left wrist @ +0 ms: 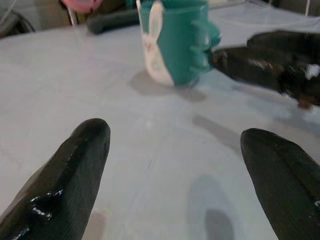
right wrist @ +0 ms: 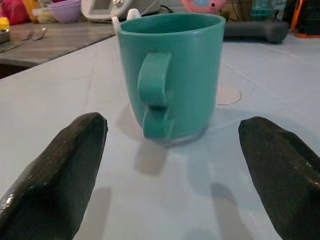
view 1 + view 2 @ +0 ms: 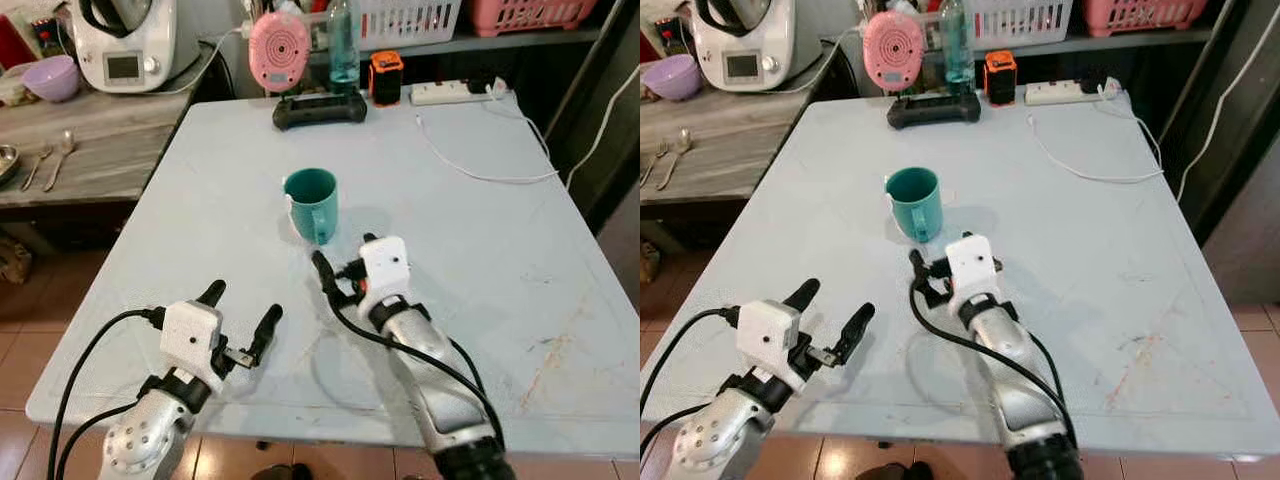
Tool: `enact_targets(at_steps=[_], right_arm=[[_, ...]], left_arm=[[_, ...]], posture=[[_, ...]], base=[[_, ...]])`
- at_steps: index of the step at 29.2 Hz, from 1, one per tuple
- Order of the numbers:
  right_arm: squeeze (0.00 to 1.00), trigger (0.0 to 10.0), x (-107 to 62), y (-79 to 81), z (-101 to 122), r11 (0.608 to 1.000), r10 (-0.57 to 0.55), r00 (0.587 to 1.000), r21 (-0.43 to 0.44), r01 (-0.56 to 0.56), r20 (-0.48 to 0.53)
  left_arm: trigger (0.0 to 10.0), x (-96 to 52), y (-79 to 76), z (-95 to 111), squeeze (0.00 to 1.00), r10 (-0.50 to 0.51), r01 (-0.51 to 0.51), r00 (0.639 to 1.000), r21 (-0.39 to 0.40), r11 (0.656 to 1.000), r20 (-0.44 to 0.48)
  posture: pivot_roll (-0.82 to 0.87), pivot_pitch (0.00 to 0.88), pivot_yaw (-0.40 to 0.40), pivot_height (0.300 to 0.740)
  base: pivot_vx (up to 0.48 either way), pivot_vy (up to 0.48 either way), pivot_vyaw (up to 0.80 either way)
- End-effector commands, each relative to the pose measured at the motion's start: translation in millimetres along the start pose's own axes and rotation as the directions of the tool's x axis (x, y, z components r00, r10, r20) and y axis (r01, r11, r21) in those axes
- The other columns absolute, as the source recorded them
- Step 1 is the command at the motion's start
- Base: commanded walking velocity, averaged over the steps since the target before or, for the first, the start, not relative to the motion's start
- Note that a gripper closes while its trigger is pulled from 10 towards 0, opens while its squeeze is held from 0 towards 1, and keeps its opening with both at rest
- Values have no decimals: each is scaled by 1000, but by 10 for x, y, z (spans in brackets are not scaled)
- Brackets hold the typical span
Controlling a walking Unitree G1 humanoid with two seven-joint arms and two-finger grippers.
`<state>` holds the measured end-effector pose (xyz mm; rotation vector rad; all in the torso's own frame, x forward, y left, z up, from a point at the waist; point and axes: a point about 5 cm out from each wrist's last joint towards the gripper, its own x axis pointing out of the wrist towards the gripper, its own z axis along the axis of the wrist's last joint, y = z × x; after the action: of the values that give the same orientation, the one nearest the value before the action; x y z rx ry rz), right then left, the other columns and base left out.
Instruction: Setting the table
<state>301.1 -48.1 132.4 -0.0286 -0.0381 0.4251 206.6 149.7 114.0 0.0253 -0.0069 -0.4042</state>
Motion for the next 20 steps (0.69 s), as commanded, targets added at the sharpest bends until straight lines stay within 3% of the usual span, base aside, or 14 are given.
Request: enact_targets(at_steps=[1,10,14,15,16,17,18,19,20], right_arm=[[0,10000,59,107,26,1000,7,1000,8,-7,13],[0,10000,203,232,114,1000,-12,999,6,12,50],[0,10000,248,272,137,1000,-15,998,9,14,63],[0,6510,251,270,137,1000,-16,998,8,15,65],[0,6510,255,267,137,1000,-17,998,8,16,68],[0,5686,257,264,136,1000,-18,997,7,17,69],[0,3608,259,261,135,1000,-18,997,7,18,70],[0,3608,259,261,135,1000,-18,997,7,18,70],[0,0,262,252,134,1000,-22,997,4,21,74]], left_arm=[[10000,-50,16,27,0,-5,5,1000,11,1000,-7],[10000,-99,-10,50,0,-9,9,1000,0,1000,-13],[10000,-92,-66,103,0,-61,61,998,-39,997,22],[10000,-86,-82,110,0,-76,77,997,-51,996,28],[10000,-81,-94,115,0,-86,88,996,-59,994,32],[10000,-78,-101,117,0,-92,94,995,-65,993,34],[10000,-74,-106,121,0,-97,100,995,-68,993,36],[10000,-74,-106,121,0,-97,100,995,-68,993,36],[10000,-68,-112,134,0,-101,104,994,-71,992,41]], posture=[[29,199,142,740],[51,204,137,740],[49,203,132,740],[49,203,132,740],[43,202,132,740],[43,202,132,740],[43,202,132,740],[43,202,132,740],[43,202,132,740]], base=[[0,0,0],[0,0,0],[0,0,0],[0,0,0],[0,0,0],[0,0,0],[0,0,0],[0,0,0],[0,0,0]])
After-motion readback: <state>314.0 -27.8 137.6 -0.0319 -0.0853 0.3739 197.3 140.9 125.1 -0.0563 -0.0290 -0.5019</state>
